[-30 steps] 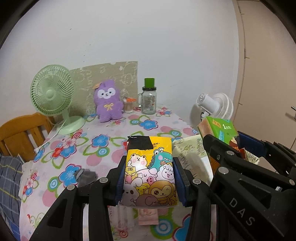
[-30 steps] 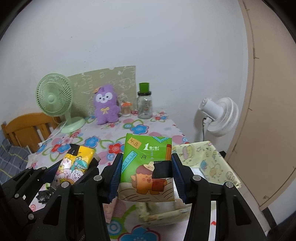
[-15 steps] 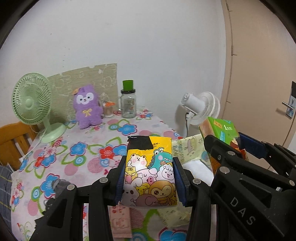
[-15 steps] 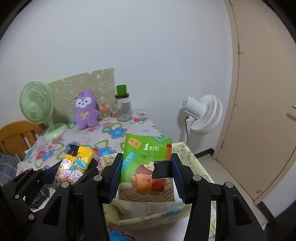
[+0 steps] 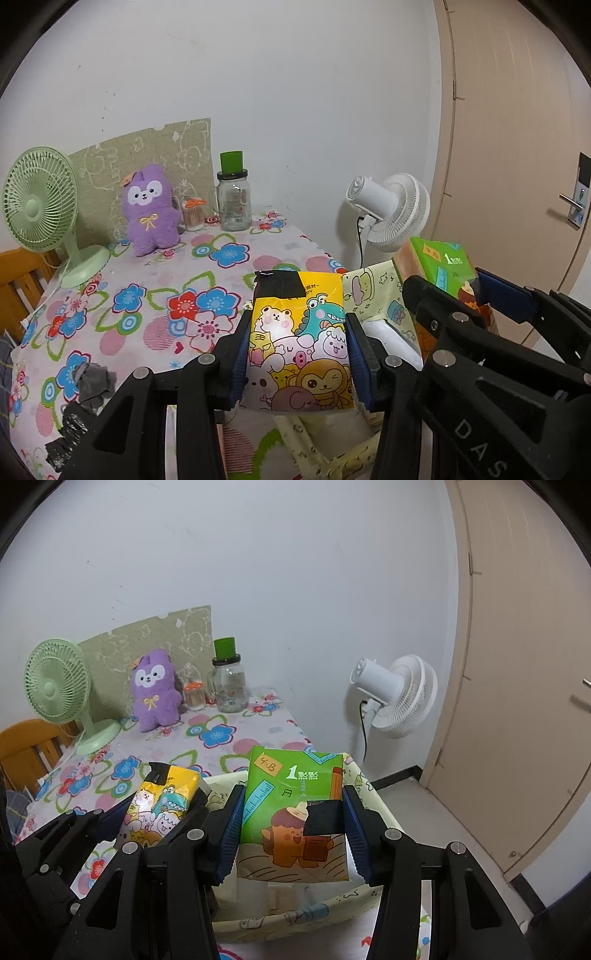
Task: Organize soft objects
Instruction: 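Lower both packs into the box and open both tools, then withdraw both tools from the box and move toward the remaining items, then grasp the pink tissue pack with the right tool while the left grasps the black wrapped item, then lift both held items and carry them over the paper box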
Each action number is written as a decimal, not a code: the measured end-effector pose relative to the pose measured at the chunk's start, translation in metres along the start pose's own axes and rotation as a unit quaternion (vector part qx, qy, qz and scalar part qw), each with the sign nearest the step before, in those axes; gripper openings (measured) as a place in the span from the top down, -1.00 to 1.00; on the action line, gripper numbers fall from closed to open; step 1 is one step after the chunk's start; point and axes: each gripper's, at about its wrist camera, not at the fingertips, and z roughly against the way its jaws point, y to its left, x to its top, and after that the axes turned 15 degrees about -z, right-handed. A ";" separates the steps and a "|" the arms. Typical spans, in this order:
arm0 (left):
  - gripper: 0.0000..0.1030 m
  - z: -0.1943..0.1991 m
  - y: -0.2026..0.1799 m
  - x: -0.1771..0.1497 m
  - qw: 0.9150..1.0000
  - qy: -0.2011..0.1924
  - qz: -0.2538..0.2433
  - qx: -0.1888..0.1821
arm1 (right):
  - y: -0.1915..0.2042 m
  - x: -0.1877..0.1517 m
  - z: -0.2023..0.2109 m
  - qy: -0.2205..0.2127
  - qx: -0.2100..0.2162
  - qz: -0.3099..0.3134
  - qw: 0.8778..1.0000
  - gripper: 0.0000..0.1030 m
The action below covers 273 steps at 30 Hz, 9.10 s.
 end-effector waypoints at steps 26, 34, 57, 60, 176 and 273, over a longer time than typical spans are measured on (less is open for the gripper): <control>-0.97 -0.024 -0.006 -0.006 1.000 0.029 -0.009 -0.006 | -0.004 -0.007 -0.029 0.029 -0.009 -0.004 1.000 -0.71; -0.99 -0.013 0.004 -0.008 1.000 0.024 -0.010 0.007 | 0.008 -0.009 -0.017 0.017 -0.005 0.004 1.000 -0.80; -0.99 0.025 0.044 -0.021 0.999 0.014 -0.010 0.044 | 0.053 -0.016 0.017 -0.009 0.017 0.024 1.000 -0.90; -0.99 0.031 0.048 -0.023 0.999 0.011 -0.007 0.049 | 0.059 -0.018 0.022 -0.014 0.021 0.029 0.999 -0.92; -0.98 0.016 0.177 -0.174 0.973 0.151 0.087 0.150 | 0.152 -0.140 -0.066 0.167 0.056 0.052 0.983 0.76; 0.14 0.061 0.083 -0.040 0.997 0.000 0.027 0.070 | 0.095 -0.027 0.035 0.001 0.069 0.047 0.996 0.17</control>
